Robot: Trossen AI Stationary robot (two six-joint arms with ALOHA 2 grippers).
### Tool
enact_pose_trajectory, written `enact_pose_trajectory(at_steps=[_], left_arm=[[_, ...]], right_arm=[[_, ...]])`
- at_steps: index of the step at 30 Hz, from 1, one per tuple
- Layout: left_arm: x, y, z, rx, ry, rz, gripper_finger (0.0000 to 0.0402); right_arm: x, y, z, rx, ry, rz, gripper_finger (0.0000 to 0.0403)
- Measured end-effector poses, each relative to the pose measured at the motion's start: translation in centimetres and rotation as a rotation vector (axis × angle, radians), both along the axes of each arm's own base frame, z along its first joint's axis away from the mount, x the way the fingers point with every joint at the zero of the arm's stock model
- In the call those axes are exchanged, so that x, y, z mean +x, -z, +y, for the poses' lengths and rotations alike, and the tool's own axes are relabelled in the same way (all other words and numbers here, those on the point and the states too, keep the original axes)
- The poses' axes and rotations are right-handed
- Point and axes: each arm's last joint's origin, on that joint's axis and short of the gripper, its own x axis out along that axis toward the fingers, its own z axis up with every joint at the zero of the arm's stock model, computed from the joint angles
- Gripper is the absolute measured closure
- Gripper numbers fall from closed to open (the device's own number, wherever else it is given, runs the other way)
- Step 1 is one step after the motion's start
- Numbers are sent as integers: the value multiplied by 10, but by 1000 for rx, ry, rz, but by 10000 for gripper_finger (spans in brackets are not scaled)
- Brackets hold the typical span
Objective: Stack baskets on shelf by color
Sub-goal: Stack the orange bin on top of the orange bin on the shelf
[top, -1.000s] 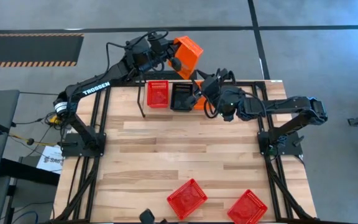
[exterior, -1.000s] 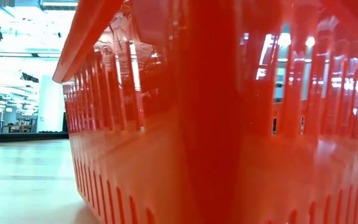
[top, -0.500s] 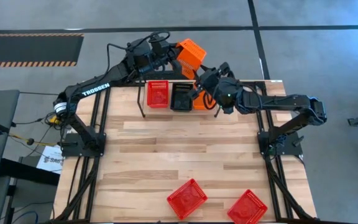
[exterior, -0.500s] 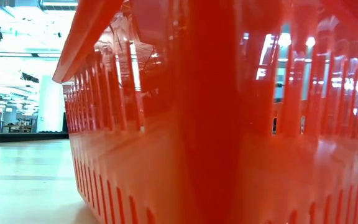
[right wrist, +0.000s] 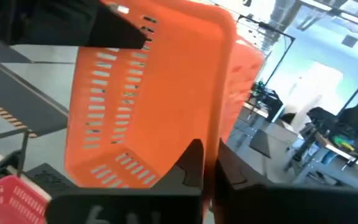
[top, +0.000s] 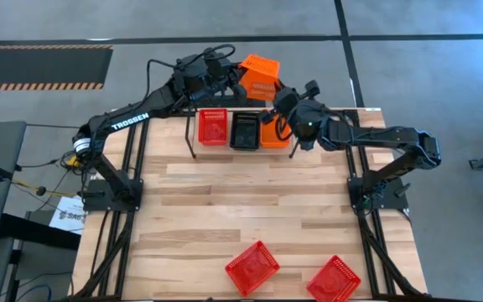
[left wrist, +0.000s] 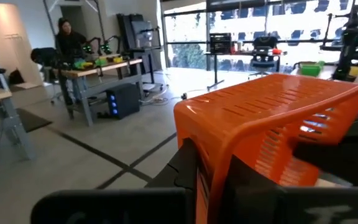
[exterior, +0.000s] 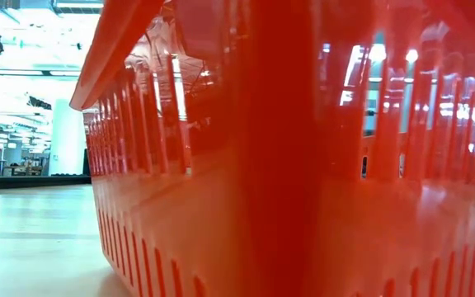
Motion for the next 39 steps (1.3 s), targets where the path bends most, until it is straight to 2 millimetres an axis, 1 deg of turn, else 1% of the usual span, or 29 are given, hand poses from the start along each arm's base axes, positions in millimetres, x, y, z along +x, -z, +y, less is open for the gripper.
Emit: enact_pose_trajectory(at_steps=[1,5,9,12,15,19,21,24,29,33,36,39], left_arm=[[0,0,0,2,-12,1,401],[-1,-3,0,32,-72,8,394],[-1,-6,0,92,-85,19,369],[-1,-5,0,113,-57,42,328],[0,-1,-3,73,-27,71,271],[-1,7,-12,17,-23,168,193],[-4,8,-16,-23,-17,181,165],[-9,3,-19,-61,-17,157,137],[-29,-24,-29,-38,20,43,118],[-44,-37,-37,-80,91,-16,116],[-57,-40,-44,-141,156,16,116],[-65,-30,-50,-242,165,125,116]], right_arm=[[0,0,1,-4,-1,5,388],[0,-1,2,-1,-10,-2,396],[1,0,2,5,-36,1,399],[0,1,-2,23,-43,-17,400],[-1,2,-6,22,-35,-4,400],[-3,4,-10,22,-35,41,400],[-5,4,-14,20,-32,69,400],[-7,6,-20,25,-28,89,400],[-11,17,-34,95,-36,123,400],[-16,22,-43,137,-20,131,400],[-18,20,-49,119,-20,148,400],[-22,9,-54,126,-52,144,400]])
